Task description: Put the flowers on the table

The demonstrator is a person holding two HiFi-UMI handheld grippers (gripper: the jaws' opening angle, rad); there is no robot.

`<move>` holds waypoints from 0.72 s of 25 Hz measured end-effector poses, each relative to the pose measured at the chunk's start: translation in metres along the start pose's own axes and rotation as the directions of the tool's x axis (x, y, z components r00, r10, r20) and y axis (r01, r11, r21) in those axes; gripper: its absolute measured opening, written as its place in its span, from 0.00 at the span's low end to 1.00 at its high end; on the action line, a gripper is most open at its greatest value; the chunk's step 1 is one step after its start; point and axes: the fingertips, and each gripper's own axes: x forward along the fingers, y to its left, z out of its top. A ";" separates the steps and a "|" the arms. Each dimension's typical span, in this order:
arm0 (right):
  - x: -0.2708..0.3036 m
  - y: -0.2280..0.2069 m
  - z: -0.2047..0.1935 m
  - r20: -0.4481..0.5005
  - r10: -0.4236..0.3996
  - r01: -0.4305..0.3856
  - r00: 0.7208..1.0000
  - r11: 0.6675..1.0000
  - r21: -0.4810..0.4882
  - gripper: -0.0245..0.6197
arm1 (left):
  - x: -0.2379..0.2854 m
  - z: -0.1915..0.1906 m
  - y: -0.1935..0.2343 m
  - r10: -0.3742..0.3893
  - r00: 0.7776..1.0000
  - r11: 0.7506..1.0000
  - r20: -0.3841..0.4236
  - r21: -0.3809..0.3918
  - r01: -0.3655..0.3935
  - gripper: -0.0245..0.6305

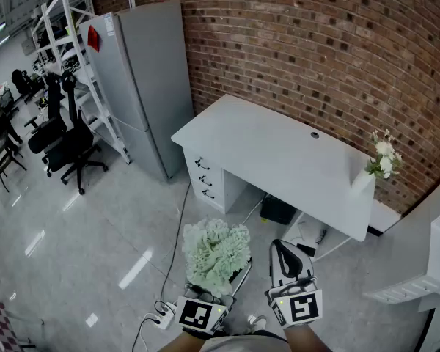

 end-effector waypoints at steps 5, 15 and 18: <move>-0.002 -0.003 0.000 -0.006 0.003 -0.003 1.000 1.000 0.001 0.06 | 0.002 0.001 -0.003 0.000 1.000 1.000 0.002 0.001 0.000 0.63; -0.011 -0.008 0.004 0.015 0.002 -0.003 1.000 1.000 0.018 0.06 | 0.006 0.000 -0.014 -0.007 1.000 1.000 0.003 0.000 0.007 0.63; -0.017 -0.013 0.002 0.010 0.008 -0.008 1.000 1.000 0.015 0.06 | 0.010 0.000 -0.022 -0.006 1.000 1.000 0.004 0.004 0.006 0.63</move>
